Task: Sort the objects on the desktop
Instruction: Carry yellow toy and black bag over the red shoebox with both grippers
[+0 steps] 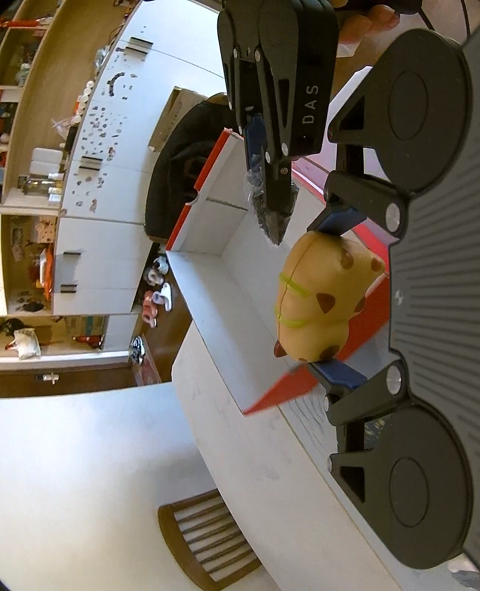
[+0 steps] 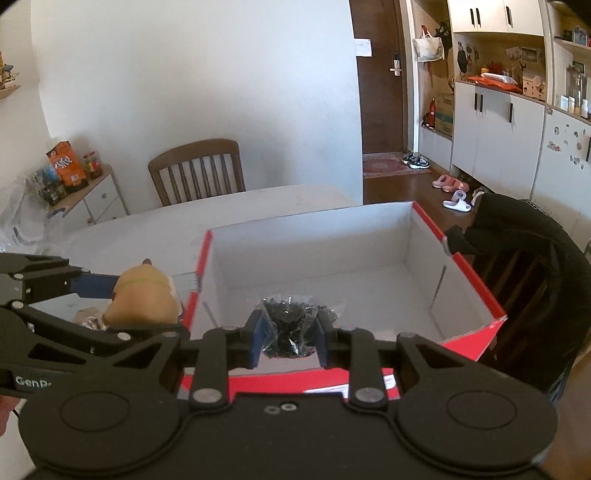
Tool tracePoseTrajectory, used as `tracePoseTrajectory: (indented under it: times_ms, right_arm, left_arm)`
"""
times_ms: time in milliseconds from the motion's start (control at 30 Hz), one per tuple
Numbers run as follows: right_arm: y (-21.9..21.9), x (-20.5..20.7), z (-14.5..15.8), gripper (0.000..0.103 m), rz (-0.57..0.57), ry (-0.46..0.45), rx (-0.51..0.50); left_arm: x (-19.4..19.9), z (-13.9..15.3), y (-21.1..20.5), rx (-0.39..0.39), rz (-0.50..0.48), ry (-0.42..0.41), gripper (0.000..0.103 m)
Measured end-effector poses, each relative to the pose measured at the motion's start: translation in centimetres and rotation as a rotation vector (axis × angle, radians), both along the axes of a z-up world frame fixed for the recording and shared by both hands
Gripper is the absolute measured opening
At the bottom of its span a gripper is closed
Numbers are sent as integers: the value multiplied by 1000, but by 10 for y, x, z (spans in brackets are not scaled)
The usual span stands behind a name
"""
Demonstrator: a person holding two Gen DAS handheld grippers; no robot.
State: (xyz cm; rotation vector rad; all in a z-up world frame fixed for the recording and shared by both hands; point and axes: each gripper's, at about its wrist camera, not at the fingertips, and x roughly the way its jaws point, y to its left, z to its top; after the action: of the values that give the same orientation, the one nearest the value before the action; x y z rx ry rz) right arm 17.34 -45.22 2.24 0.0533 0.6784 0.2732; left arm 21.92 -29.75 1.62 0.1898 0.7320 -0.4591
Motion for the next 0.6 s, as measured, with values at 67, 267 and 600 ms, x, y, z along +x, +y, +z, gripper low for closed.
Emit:
tracePoseTrajectory:
  times_ms: [67, 267, 600]
  right_arm:
    - [-6, 5, -1, 27, -1, 1, -2]
    - [-25, 24, -9, 27, -13, 16, -13]
    - [-39, 56, -29, 27, 4, 67, -40]
  left_arm:
    - [8, -1, -9, 9, -13, 2, 70]
    - [34, -6, -32, 45, -26, 28, 70]
    - [78, -26, -63, 139, -77, 116, 70]
